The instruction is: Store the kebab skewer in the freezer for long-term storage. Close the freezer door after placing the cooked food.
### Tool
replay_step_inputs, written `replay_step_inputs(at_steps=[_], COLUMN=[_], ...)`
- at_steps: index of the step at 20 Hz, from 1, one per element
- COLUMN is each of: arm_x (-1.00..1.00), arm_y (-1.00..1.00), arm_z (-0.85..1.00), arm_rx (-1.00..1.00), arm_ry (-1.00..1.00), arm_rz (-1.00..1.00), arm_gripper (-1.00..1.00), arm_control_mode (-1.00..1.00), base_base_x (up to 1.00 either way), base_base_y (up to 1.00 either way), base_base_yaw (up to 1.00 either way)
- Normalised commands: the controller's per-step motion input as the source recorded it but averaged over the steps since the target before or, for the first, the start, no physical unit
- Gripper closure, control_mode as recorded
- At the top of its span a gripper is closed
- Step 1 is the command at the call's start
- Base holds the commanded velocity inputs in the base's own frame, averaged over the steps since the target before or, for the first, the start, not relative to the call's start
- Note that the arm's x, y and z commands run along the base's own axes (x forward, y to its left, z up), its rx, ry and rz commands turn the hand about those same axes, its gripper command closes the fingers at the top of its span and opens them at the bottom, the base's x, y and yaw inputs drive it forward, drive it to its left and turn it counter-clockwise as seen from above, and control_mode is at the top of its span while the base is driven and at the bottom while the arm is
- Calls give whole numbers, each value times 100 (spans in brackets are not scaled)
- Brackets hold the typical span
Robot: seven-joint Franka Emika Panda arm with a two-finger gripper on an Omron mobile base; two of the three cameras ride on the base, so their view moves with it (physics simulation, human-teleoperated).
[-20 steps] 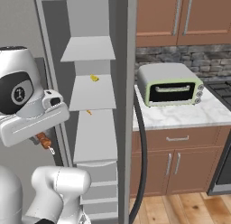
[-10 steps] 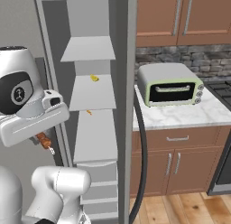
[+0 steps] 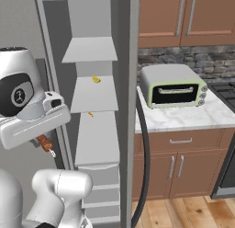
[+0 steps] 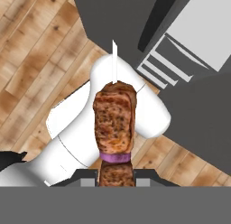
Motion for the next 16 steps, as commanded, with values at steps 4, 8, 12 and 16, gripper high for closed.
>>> replay_step_inputs(at_steps=[4,8,12,16], arm_x=[9,31,23,31], arm_y=[0,0,3,8], arm_z=[-7,-4,0,0], arm_rx=[3,10,10,14], arm_ry=[0,0,-4,-11], arm_rz=[-2,-12,-15,-20], arm_gripper=[100,100,100,100], arm_control_mode=[-100,-100,-100,-100], base_base_x=[0,0,0,0], base_base_y=[0,0,0,0], base_base_yaw=[0,0,0,0])
